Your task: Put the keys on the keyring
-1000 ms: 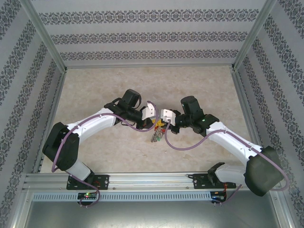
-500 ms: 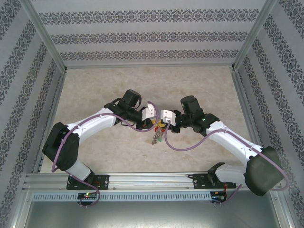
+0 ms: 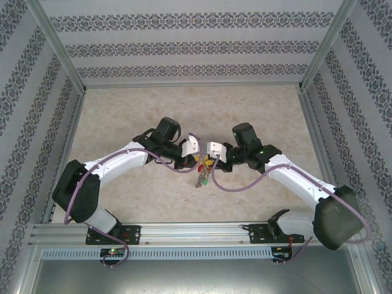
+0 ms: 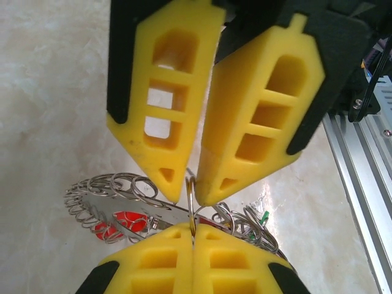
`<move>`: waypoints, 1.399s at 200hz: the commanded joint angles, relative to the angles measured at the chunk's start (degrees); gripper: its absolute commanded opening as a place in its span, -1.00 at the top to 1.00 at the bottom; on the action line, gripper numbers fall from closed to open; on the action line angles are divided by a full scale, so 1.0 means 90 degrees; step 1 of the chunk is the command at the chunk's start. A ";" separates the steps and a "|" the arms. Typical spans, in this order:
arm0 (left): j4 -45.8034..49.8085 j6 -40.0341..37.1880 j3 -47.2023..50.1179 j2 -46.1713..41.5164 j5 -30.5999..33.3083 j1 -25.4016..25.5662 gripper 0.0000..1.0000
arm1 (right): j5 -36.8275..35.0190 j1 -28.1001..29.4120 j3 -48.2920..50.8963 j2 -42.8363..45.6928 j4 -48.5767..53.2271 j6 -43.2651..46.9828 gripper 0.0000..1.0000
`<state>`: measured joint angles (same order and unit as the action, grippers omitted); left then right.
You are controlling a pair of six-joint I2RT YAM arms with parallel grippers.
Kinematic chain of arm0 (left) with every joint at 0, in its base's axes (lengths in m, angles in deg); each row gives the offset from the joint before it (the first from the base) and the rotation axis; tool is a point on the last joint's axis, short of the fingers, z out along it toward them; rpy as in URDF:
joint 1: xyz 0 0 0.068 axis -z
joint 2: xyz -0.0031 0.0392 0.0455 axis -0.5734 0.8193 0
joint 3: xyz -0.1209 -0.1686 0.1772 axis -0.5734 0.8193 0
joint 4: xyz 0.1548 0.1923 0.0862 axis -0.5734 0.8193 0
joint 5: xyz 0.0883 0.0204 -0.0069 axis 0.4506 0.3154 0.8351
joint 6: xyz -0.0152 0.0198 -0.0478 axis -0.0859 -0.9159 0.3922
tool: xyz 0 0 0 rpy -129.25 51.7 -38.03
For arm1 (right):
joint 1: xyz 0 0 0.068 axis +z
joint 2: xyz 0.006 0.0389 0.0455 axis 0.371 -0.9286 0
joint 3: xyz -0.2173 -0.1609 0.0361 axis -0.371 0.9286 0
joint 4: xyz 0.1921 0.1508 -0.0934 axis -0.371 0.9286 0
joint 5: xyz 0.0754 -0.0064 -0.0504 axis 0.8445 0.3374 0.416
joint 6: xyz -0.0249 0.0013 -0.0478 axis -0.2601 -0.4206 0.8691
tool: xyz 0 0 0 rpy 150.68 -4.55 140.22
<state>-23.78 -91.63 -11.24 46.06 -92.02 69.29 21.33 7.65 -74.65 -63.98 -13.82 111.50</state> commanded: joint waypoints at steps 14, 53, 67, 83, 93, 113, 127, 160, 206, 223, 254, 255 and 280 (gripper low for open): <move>-0.0591 -0.0061 0.0061 -0.0262 -0.0295 0.0104 1.00 | 0.0669 -0.0224 0.0171 -0.0036 -0.0313 -0.0183 0.64; -0.0640 -0.0090 0.0112 -0.0316 -0.0346 0.0104 1.00 | 0.0720 -0.0282 0.0109 -0.0113 -0.0199 -0.0098 0.71; -0.0636 -0.0109 0.0103 -0.0330 -0.0351 0.0105 1.00 | 0.0720 -0.0272 0.0069 -0.0160 -0.0159 -0.0078 0.71; -0.0643 -0.0102 0.0093 -0.0324 -0.0349 0.0104 1.00 | 0.0705 -0.0263 0.0052 -0.0200 -0.0117 -0.0053 0.71; -0.0640 -0.0100 0.0083 -0.0327 -0.0351 0.0112 1.00 | 0.0681 -0.0262 0.0039 -0.0213 -0.0103 -0.0041 0.71; -0.0681 -0.0081 0.0087 -0.0328 -0.0344 0.0104 1.00 | 0.0710 -0.0262 0.0009 -0.0252 -0.0047 -0.0026 0.79; -0.0697 -0.0062 0.0088 -0.0323 -0.0351 0.0104 1.00 | 0.0700 -0.0253 0.0000 -0.0270 -0.0037 -0.0040 0.79; -0.0758 0.0005 0.0131 -0.0313 -0.0311 0.0105 1.00 | 0.0610 -0.0269 0.0032 -0.0232 -0.0127 -0.0067 1.00; -0.1090 0.0514 0.0550 -0.0596 -0.0195 -0.0003 0.52 | 0.0851 -0.0427 0.0257 -0.0110 -0.0733 -0.0510 1.00; -0.1620 0.1105 0.0898 -0.0865 -0.0272 -0.0171 0.35 | 0.0876 -0.0470 0.0431 -0.0024 -0.1127 -0.0736 1.00; -0.2064 0.2504 0.1038 -0.0920 -0.0539 -0.0510 0.24 | 0.0833 -0.0525 0.0844 0.0177 -0.2035 -0.1310 1.00; -0.2057 0.2530 0.1029 -0.0918 -0.0536 -0.0515 0.24 | 0.0820 -0.0526 0.0856 0.0178 -0.2068 -0.1328 1.00; -0.1838 0.3768 0.0664 -0.0521 -0.0458 -0.0568 0.10 | 0.0783 -0.0536 0.1099 0.0247 -0.2551 -0.1661 1.00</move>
<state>-38.69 -73.49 -2.06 38.47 -94.43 65.07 26.82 3.44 -67.51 -63.81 -27.43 102.12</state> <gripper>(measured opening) 0.420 0.060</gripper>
